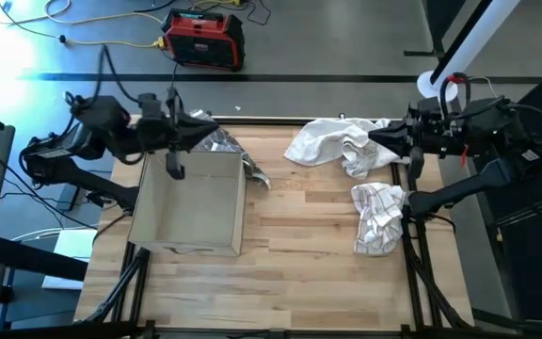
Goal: Fold towel
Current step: Move the bin to the top left of the table
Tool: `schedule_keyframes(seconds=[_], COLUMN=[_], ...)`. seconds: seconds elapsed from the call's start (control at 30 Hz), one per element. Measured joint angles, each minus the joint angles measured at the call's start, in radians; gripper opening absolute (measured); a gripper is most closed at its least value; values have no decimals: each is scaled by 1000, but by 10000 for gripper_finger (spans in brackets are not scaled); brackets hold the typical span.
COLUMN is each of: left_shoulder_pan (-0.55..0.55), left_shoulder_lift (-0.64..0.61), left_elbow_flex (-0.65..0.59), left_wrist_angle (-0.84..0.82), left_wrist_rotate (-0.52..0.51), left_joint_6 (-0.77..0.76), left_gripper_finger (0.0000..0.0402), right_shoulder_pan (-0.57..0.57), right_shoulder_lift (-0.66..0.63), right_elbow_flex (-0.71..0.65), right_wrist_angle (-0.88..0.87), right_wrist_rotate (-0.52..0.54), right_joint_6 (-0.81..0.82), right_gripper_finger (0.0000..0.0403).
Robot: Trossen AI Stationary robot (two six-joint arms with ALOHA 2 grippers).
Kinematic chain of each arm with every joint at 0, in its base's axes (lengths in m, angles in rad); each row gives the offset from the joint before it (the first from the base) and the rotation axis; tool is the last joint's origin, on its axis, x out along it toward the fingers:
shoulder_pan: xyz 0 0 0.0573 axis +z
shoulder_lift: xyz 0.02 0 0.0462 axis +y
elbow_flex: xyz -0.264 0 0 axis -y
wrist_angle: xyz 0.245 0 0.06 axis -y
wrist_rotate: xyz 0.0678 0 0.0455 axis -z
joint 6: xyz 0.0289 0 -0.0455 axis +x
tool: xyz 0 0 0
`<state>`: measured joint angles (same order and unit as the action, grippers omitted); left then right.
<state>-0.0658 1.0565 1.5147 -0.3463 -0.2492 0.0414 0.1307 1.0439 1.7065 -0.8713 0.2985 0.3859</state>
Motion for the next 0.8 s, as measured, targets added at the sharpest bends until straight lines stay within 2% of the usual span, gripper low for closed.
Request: schedule_keyframes(seconds=[0.17,0.3,0.63,0.8], left_shoulder_pan=[0,0,0,-1], left_shoulder_lift=[-8,0,13,17], left_elbow_flex=[0,0,0,0], left_wrist_angle=[9,-1,-73,-173], left_wrist_rotate=[3,9,1,-79], left_joint_6=[13,-54,-3,-2], left_gripper_finger=[0,0,0,2], right_shoulder_pan=[0,0,0,1], right_shoulder_lift=[2,2,6,24], right_elbow_flex=[0,0,0,0], right_wrist_angle=[0,1,-4,-38], right_wrist_rotate=[0,0,13,6], right_joint_6=[-1,-4,-51,-47], right_gripper_finger=[0,0,0,0])
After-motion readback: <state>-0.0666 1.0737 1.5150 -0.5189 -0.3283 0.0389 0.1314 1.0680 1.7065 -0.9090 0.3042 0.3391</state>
